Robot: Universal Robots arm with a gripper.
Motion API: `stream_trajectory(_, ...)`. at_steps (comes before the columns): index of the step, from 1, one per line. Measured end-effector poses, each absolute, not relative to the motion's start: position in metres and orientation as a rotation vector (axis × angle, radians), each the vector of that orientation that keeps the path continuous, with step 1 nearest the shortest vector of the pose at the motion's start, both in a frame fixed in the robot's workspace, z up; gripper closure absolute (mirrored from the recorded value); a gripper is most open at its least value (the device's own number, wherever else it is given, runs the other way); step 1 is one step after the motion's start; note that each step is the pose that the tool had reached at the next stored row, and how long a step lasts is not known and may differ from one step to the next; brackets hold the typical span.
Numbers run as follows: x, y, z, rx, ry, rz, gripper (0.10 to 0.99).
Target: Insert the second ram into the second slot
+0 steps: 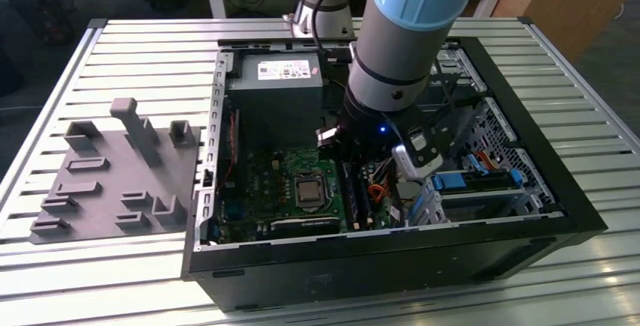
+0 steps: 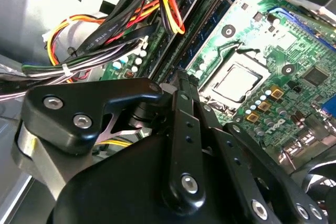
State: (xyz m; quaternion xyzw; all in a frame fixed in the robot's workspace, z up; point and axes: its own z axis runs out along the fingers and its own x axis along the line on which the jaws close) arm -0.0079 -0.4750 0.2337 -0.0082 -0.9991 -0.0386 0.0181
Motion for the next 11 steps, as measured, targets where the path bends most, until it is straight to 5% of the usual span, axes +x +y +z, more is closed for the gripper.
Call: stream_trajectory(11, -0.0079, -0.475, 0.2289, -0.026, -3.104, -0.097, 0.98)
